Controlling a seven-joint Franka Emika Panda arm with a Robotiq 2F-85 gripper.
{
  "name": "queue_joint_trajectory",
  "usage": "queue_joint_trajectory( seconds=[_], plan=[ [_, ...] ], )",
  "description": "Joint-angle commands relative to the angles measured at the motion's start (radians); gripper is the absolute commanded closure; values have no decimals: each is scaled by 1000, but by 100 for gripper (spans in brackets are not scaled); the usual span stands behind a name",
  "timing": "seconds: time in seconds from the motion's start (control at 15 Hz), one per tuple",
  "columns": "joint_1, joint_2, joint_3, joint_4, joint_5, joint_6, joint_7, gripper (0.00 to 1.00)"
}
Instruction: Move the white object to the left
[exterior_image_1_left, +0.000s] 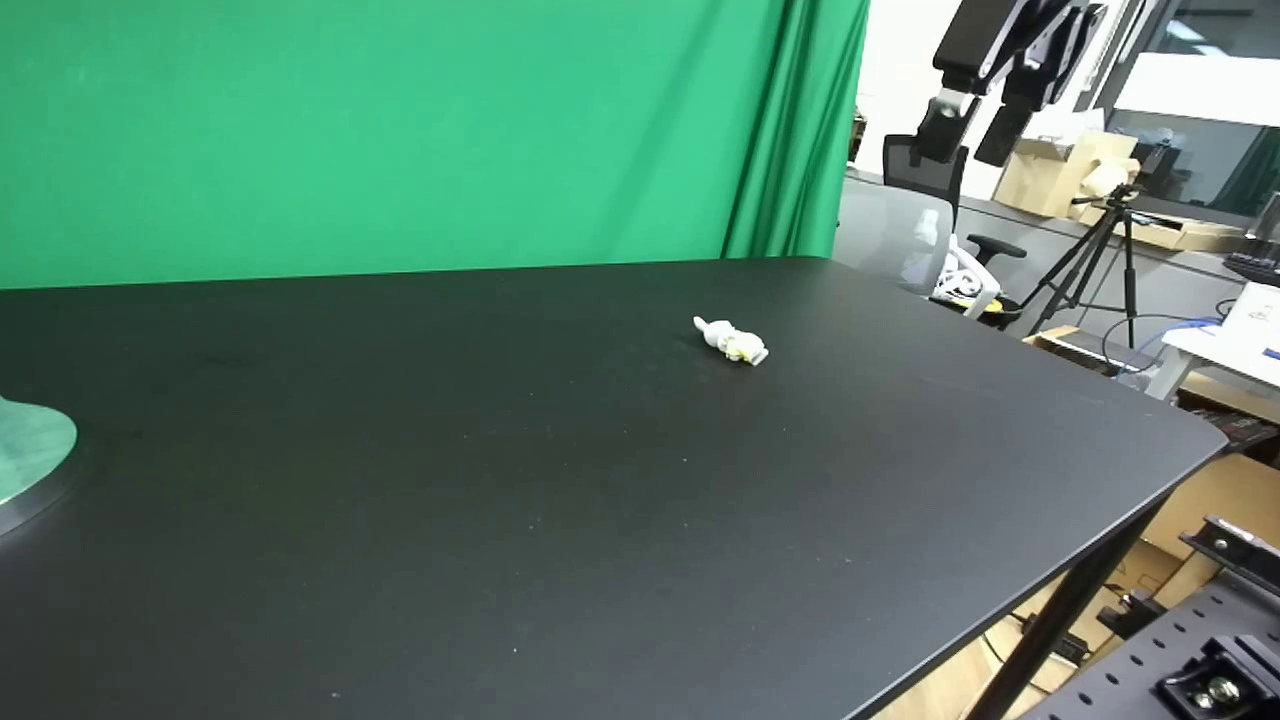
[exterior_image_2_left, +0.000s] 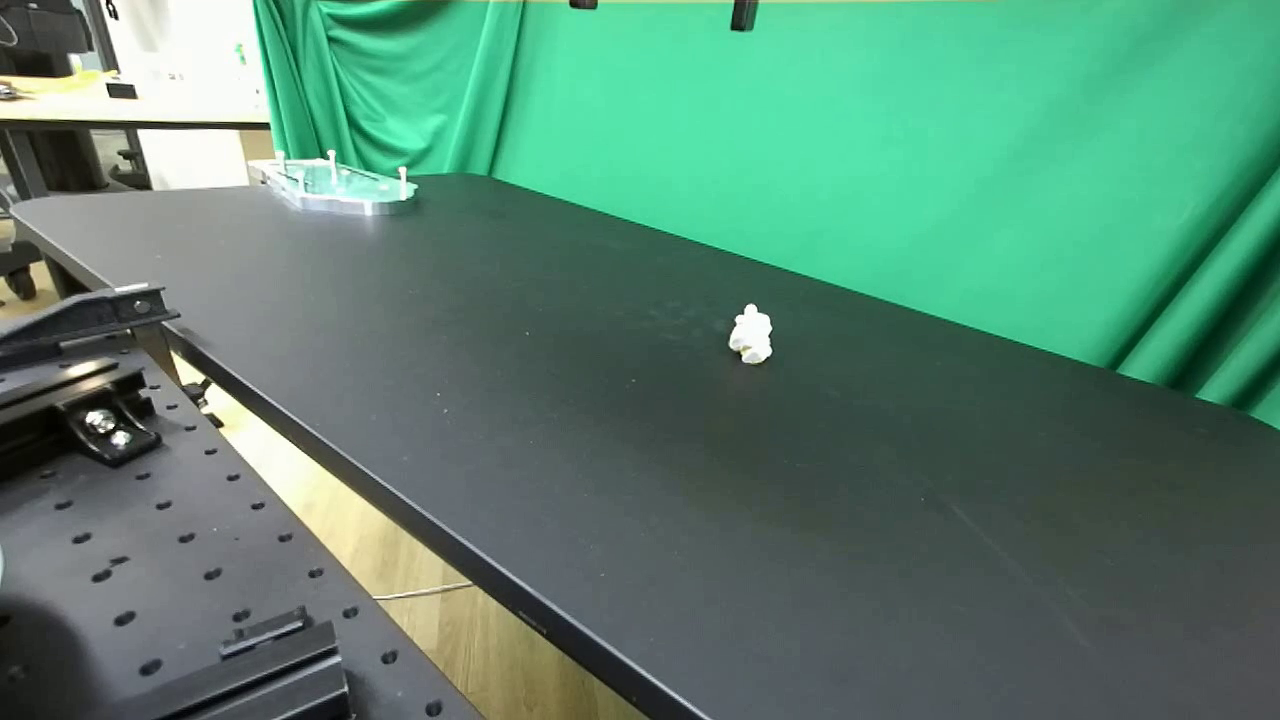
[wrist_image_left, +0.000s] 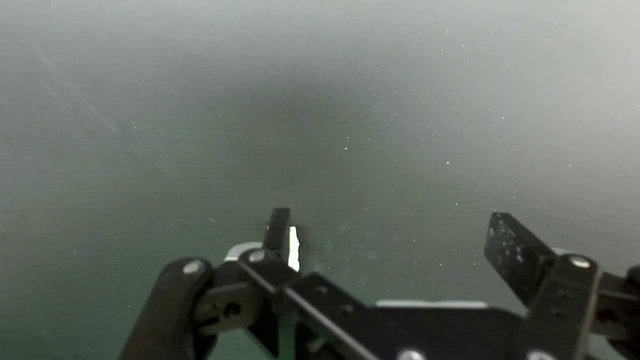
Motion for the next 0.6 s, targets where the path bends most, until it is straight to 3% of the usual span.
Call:
queue_joint_trajectory(
  seconds=[0.0,0.53],
  plan=[
    [5,-2,1,1,-3,-3,3,0],
    [-16,15,-8,11,-3,25,19,0]
  ],
)
